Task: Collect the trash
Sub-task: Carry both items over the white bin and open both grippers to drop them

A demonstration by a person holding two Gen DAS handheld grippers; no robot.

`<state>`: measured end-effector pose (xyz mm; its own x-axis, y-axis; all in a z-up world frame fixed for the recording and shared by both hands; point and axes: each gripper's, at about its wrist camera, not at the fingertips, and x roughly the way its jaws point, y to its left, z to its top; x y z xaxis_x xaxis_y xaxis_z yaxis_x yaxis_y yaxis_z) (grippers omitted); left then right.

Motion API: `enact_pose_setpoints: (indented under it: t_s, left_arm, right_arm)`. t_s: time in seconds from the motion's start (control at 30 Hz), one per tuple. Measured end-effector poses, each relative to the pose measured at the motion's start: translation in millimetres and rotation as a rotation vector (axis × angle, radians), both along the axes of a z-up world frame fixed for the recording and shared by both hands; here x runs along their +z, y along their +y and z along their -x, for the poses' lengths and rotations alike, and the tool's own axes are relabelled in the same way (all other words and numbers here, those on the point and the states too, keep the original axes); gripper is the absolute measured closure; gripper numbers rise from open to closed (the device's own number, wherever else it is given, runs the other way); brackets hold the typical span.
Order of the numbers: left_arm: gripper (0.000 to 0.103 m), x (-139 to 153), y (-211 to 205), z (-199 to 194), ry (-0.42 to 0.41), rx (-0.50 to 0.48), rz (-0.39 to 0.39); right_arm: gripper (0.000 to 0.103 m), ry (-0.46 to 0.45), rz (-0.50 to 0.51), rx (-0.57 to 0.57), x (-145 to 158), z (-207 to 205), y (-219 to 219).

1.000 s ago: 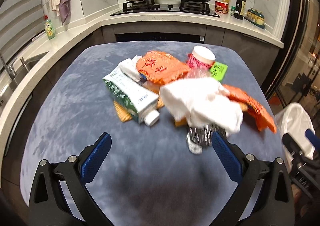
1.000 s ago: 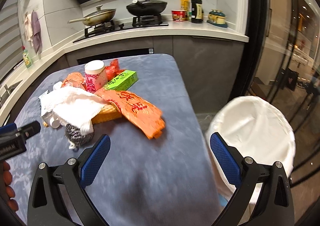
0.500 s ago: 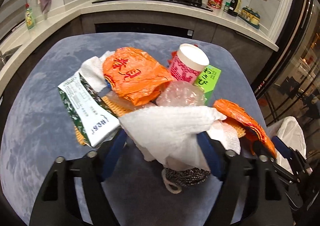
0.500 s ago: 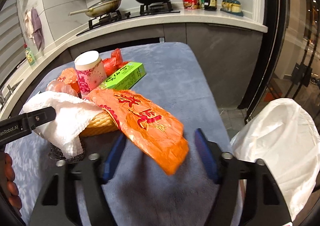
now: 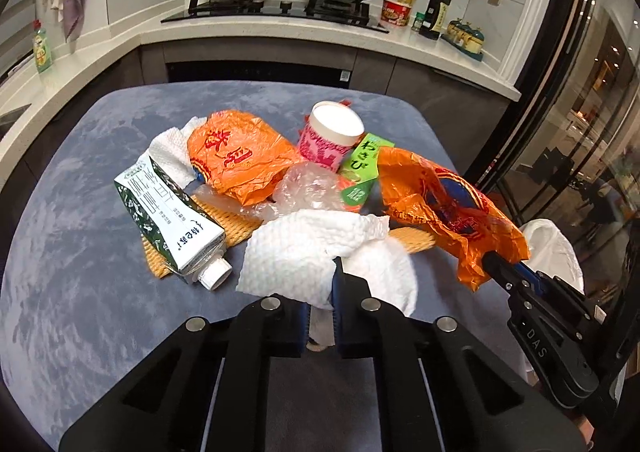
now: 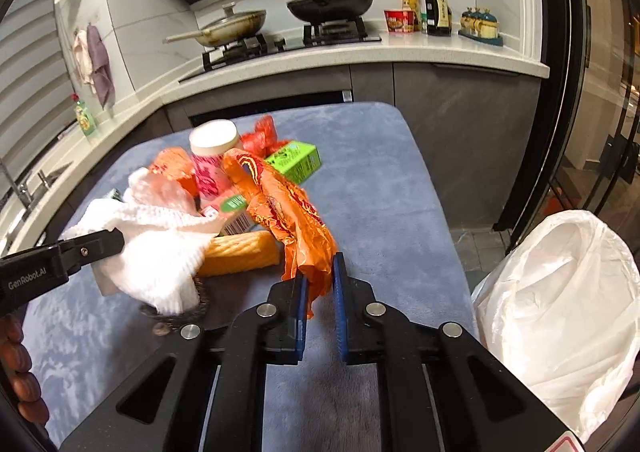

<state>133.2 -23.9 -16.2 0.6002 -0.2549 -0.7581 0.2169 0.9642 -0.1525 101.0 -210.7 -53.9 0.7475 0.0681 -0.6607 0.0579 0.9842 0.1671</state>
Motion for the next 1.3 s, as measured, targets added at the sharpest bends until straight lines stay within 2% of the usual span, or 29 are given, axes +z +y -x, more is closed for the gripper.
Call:
enact_pose_setpoints:
  t_s: [0.2, 0.33, 0.43, 0.63, 0.77, 1.03, 1.13, 1.3]
  left_arm:
    - [0.095, 29, -8, 21, -0.057, -0.033, 0.019]
    - [0.095, 47, -24, 32, -0.098, -0.075, 0.028]
    - [0.095, 58, -44, 39, -0.117, -0.128, 0.042]
    - [0.095, 69, -99, 54, -0.141, -0.259, 0.070]
    - [0.095, 63, -143, 62, -0.125, -0.351, 0.088]
    - [0.095, 38, -223, 70, -0.074, -0.505, 0.097]
    - [0.095, 26, -243, 66, -0.036, -0.527, 0.093]
    - [0.095, 12, -264, 62, -0.025, -0.539, 0.062]
  right_arm:
    - [0.093, -0.064, 0.003, -0.028, 29, 24, -13]
    - [0.093, -0.099, 0.011, -0.091, 47, 47, -37]
    - [0.093, -0.102, 0.021, -0.161, 53, 65, -63]
    - [0.093, -0.074, 0.034, -0.295, 48, 98, -112]
    - [0.093, -0.033, 0.050, -0.398, 35, 125, -148]
    - [0.093, 0.039, 0.050, -0.495, 10, 147, -187]
    - [0.093, 0.065, 0.043, -0.520, 0, 151, -196]
    - [0.093, 0.092, 0.038, -0.540, -13, 151, -206]
